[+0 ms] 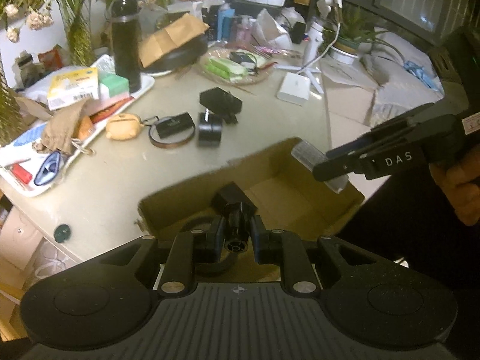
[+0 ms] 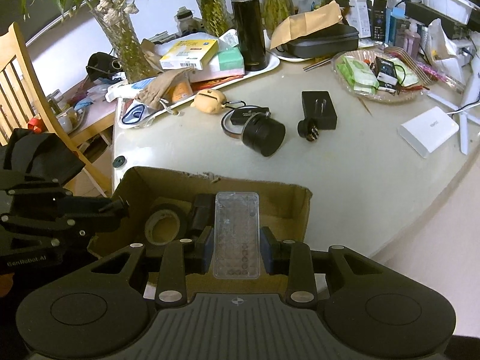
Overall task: Organize rigid objects
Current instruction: 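Carry the clear piece over the box with the right gripper while the left drops the black cylinder in, then lower the clear plastic piece into the box and open the right gripper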
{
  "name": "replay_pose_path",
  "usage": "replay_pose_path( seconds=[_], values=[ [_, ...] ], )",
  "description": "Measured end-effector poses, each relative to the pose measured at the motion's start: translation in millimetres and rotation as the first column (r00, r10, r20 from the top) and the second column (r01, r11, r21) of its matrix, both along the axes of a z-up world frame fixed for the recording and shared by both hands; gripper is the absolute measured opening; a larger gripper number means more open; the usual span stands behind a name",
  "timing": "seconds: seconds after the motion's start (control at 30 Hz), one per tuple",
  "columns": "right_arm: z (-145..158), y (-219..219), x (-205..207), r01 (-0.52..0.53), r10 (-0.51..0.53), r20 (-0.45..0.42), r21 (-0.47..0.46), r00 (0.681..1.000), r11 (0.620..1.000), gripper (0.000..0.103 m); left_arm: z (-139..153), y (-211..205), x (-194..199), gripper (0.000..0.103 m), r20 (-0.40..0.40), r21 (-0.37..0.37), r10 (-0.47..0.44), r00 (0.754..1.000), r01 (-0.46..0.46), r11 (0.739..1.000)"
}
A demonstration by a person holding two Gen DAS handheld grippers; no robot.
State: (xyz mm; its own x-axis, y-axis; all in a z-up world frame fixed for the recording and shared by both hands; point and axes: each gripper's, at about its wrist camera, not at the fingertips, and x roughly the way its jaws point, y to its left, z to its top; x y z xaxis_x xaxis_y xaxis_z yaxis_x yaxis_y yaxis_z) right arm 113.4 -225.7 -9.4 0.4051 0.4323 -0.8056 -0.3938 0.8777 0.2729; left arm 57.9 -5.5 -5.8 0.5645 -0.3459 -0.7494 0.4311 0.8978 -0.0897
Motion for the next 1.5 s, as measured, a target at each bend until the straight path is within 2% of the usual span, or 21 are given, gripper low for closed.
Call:
replay_pose_path(
  seconds=[0.1,0.13,0.2,0.23,0.27,0.53,0.83,0.87,0.93,1.0,1.13,1.5],
  values=[
    [0,-1,-4,0.002,-0.002,0.0,0.003,1.0,1.0,0.035,-3,2,-1,0.024,-0.019,0.003,0.013,1.0,-0.013,1.0],
    [0,-2,-5,0.003,-0.003,-0.001,0.005,1.0,1.0,0.035,-2,4,-3,0.029,-0.018,0.001,0.017,1.0,-0.017,1.0],
    [0,-3,-7,0.005,-0.004,-0.002,0.006,1.0,1.0,0.035,0,5,-9,0.042,0.001,0.001,0.021,1.0,-0.021,1.0],
    [0,-3,-8,0.006,-0.006,-0.002,0.007,1.0,1.0,0.035,2,6,-12,0.052,0.016,0.004,0.026,1.0,-0.026,1.0],
    [-1,-4,-9,0.008,-0.008,-0.002,0.007,1.0,1.0,0.035,3,7,-15,0.055,0.033,0.009,0.035,0.999,-0.036,0.999],
    [-3,-6,-15,0.023,-0.023,-0.006,0.004,1.0,1.0,0.035,7,6,-31,0.056,0.083,0.041,0.066,0.994,-0.069,0.997],
    [-2,-6,-6,0.063,-0.063,0.004,0.009,0.998,0.998,0.036,6,12,-33,0.056,0.092,0.03,0.095,0.991,-0.098,0.995],
    [-3,-8,-4,0.08,-0.08,0.011,0.009,0.997,0.997,0.038,5,12,-34,0.056,0.093,0.029,0.098,0.991,-0.101,0.995],
    [-4,-11,-1,0.104,-0.104,0.01,0.003,0.995,0.995,0.061,4,14,-35,0.056,0.093,0.026,0.105,0.99,-0.108,0.994],
    [-5,-14,-1,0.113,-0.113,0.021,-0.001,0.993,0.994,0.076,4,15,-35,0.056,0.093,0.022,0.114,0.989,-0.117,0.993],
    [-6,-16,-4,0.097,-0.096,0.04,-0.03,0.995,0.995,0.09,4,18,-35,0.056,0.091,0.014,0.131,0.987,-0.133,0.991],
    [-11,-19,-7,0.092,-0.089,0.046,-0.05,0.995,0.995,0.103,5,18,-29,0.056,0.073,0.031,0.17,0.983,-0.172,0.985]
  ],
)
